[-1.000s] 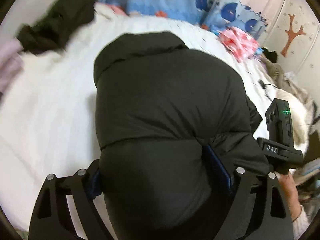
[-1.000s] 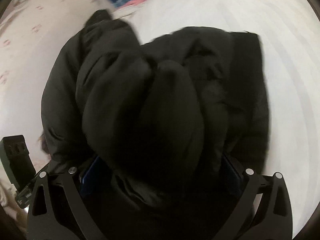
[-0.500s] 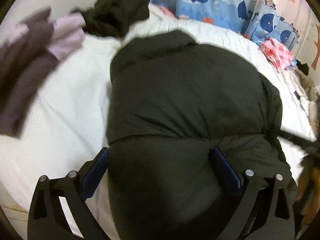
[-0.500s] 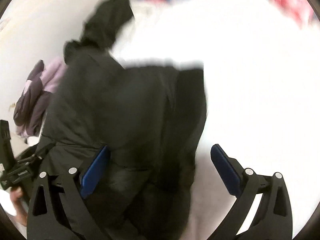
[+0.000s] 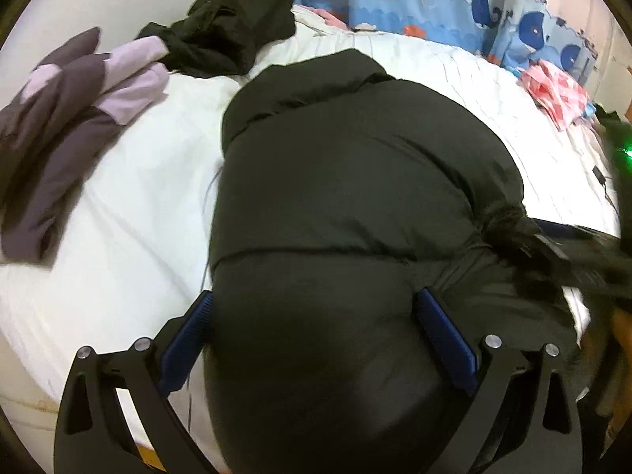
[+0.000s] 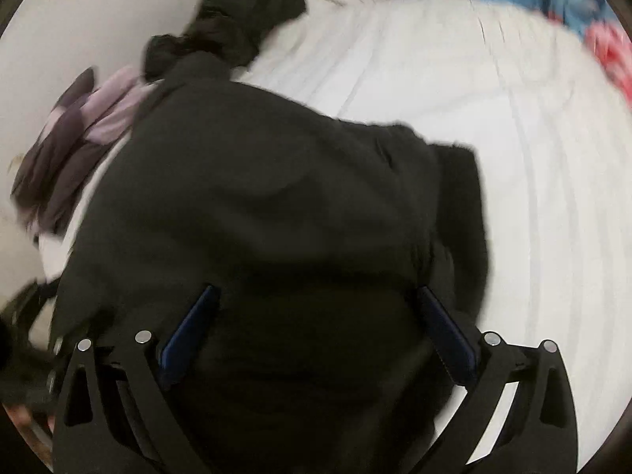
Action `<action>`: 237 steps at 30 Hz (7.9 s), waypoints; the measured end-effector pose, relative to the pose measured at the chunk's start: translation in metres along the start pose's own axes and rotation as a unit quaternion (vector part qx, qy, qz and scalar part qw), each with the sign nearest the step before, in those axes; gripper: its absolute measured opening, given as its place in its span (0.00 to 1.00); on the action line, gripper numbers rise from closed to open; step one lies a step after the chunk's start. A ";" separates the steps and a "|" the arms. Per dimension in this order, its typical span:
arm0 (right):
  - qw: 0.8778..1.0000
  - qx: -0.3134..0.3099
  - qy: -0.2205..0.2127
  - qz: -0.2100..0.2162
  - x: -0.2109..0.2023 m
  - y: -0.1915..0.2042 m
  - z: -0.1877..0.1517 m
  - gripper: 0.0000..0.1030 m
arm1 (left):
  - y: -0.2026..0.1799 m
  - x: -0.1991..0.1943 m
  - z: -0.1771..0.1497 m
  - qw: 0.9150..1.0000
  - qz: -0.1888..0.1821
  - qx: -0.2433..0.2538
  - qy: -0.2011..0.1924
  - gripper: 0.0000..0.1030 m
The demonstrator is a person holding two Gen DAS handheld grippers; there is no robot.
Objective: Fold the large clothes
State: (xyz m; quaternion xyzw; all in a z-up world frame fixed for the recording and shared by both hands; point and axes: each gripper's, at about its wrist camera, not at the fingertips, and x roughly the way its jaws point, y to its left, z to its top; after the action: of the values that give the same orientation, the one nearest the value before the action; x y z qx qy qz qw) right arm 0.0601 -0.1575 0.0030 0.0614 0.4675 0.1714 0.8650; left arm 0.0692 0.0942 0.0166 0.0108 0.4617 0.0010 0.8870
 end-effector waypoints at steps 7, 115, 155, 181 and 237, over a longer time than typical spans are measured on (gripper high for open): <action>0.996 -0.068 0.021 -0.045 -0.042 0.035 -0.077 0.94 | -0.013 -0.049 -0.047 0.999 0.007 -0.023 -0.033 0.93; 0.994 -0.039 -0.055 -0.084 -0.115 0.101 -0.112 0.94 | -0.026 -0.096 -0.099 0.998 0.047 -0.021 -0.041 0.93; 0.994 -0.036 -0.061 -0.081 -0.110 0.102 -0.102 0.94 | -0.024 -0.102 -0.089 0.993 0.089 -0.038 -0.070 0.93; 0.991 -0.046 -0.071 -0.101 -0.111 0.103 -0.100 0.94 | -0.025 -0.102 -0.087 0.993 0.079 -0.046 -0.071 0.93; 0.988 -0.037 -0.083 -0.123 -0.109 0.096 -0.100 0.94 | -0.034 -0.095 -0.081 0.993 0.087 -0.042 -0.061 0.93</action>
State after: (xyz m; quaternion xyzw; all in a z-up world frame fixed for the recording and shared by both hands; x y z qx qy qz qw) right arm -0.1009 -0.1115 0.0585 -0.0149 0.3909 0.0753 0.9172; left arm -0.0519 0.0606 0.0479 0.0136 0.4033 0.0974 0.9098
